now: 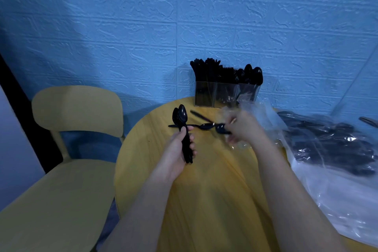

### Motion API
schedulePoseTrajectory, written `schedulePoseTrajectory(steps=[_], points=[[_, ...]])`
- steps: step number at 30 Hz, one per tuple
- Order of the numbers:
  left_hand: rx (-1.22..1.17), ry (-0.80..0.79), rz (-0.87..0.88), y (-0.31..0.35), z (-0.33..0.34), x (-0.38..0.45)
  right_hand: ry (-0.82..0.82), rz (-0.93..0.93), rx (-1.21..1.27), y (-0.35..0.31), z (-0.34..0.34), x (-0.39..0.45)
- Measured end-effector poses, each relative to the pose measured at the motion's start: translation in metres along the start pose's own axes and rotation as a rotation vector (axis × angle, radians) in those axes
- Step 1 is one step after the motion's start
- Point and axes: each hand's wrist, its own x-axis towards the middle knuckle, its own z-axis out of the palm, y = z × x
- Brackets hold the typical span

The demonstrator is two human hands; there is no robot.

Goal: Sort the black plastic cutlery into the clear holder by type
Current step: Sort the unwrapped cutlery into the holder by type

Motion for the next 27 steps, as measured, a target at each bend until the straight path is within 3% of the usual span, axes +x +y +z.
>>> schedulePoseTrajectory(steps=[3, 5, 8, 15, 23, 27], points=[[-0.004, -0.010, -0.035, 0.001, 0.001, -0.001, 0.302, -0.198, 0.134, 0.003, -0.016, 0.002], [-0.004, -0.018, -0.062, 0.002, 0.002, -0.001, 0.378, -0.301, 0.307, 0.002, -0.026, 0.001], [-0.006, -0.042, -0.107, 0.002, 0.005, -0.002, 0.286, -0.426, 0.396, 0.000, -0.036, -0.003], [0.097, -0.152, -0.137, 0.002, 0.008, -0.008, 0.034, -0.585, 0.189, -0.006, -0.024, -0.008], [0.109, -0.295, -0.143, -0.001, 0.006, -0.004, 0.164, -0.647, -0.013, -0.012, 0.018, 0.001], [0.107, -0.249, -0.103, -0.005, 0.005, 0.000, 0.241, -0.705, -0.087, -0.010, 0.031, 0.003]])
